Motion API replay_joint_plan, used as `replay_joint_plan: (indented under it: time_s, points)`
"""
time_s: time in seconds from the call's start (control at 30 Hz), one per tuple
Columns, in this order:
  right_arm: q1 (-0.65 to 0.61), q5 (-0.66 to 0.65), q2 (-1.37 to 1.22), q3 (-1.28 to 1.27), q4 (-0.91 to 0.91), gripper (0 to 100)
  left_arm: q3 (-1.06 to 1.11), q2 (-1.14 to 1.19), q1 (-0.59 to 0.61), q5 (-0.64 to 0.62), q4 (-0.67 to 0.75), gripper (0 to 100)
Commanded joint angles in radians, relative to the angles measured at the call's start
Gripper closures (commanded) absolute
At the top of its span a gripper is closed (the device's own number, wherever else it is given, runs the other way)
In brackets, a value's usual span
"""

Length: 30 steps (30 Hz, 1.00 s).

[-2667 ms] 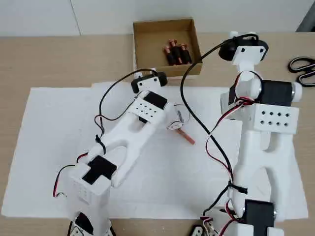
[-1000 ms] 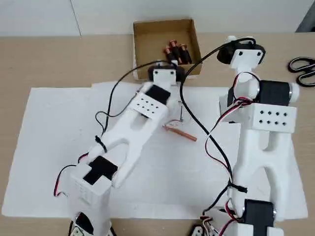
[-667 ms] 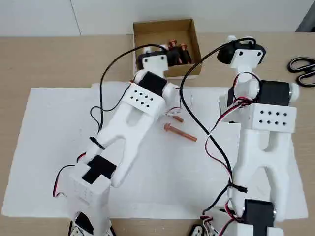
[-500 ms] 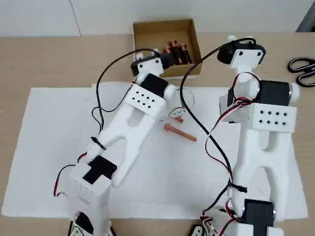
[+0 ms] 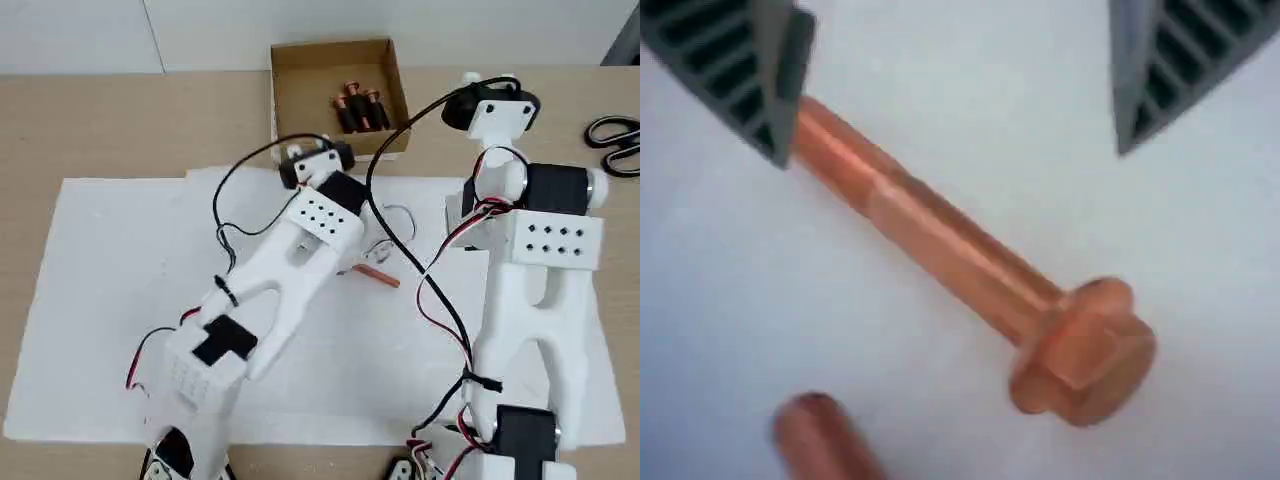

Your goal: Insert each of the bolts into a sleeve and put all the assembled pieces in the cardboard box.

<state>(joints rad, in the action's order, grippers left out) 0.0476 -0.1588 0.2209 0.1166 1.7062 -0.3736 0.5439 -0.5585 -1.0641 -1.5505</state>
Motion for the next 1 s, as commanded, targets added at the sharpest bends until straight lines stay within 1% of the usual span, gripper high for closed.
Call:
replay_joint_plan:
  time_s: [0.0,0.17,0.37,0.47,0.77,0.97]
  points:
    - [0.001,0.011,0.047,0.003,0.004,99.5,-0.007,0.037,0.000,-0.009,0.017,83]
    - [0.001,0.011,0.047,0.003,0.004,99.5,-0.007,0.060,0.000,-0.035,0.025,84]
    - [0.001,0.011,0.047,0.003,0.004,99.5,-0.007,0.055,0.009,-0.037,0.064,84]
    - [0.001,0.011,0.047,0.003,0.004,99.5,-0.007,0.054,0.025,-0.064,0.091,84]
    - [0.001,0.011,0.047,0.003,0.004,99.5,-0.002,0.063,0.037,-0.063,0.130,84]
    - [0.001,0.011,0.047,0.003,0.004,99.5,-0.005,0.114,0.032,-0.072,0.153,84]
